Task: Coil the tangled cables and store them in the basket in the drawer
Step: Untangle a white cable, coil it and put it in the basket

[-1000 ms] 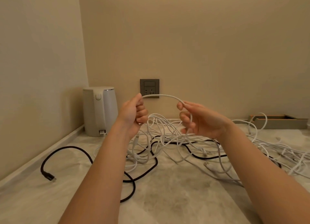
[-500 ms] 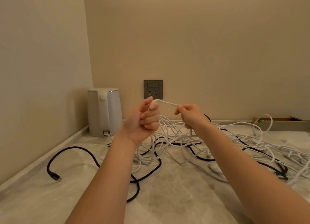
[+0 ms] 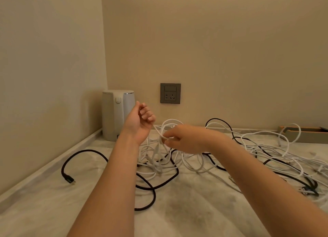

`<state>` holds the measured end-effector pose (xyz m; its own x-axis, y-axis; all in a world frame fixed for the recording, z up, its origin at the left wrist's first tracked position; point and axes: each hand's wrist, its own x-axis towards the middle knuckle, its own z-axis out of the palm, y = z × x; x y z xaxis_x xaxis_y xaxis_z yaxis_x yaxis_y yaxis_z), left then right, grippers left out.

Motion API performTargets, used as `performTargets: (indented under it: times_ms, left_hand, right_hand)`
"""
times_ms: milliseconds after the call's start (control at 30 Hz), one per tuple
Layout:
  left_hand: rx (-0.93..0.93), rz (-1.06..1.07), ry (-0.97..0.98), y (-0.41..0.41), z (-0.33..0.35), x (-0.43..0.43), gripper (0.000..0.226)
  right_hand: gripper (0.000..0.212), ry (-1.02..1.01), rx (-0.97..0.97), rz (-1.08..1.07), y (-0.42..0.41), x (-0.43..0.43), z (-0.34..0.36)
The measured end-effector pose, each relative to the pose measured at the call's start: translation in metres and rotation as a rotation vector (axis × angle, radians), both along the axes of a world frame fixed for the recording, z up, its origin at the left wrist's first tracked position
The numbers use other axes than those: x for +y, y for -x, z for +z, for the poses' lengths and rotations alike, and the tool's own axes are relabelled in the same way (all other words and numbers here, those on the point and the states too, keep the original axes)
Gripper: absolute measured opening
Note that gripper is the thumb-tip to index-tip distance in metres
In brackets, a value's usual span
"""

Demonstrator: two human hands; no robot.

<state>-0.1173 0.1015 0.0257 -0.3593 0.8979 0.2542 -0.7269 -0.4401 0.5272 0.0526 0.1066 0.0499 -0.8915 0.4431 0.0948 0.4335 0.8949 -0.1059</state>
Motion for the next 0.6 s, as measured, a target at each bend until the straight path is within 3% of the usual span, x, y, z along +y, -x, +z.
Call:
performTargets:
  times_ms: [167,333,433,500,600]
  left_hand:
    - [0.312,0.246,0.147,0.010,-0.003,-0.005,0.040]
    - [0.425,0.299,0.123,0.007,0.001,-0.020,0.038]
    - [0.657,0.371,0.203,0.001,0.003,-0.024,0.041]
    - [0.763,0.313,0.232,0.001,0.002,-0.027,0.038]
    - [0.792,0.020,0.222,-0.002,0.001,-0.034,0.036]
  right_hand:
    - [0.034,-0.073,-0.030,0.079,-0.003,-0.017,0.007]
    - [0.035,-0.225,0.274,0.117,0.010,-0.024,0.013]
    - [0.033,-0.279,0.434,0.183,0.022,-0.024,0.015]
    - [0.027,-0.211,0.581,0.198,0.031,-0.013,0.011]
    - [0.027,-0.079,0.901,0.151,0.039,0.009,0.003]
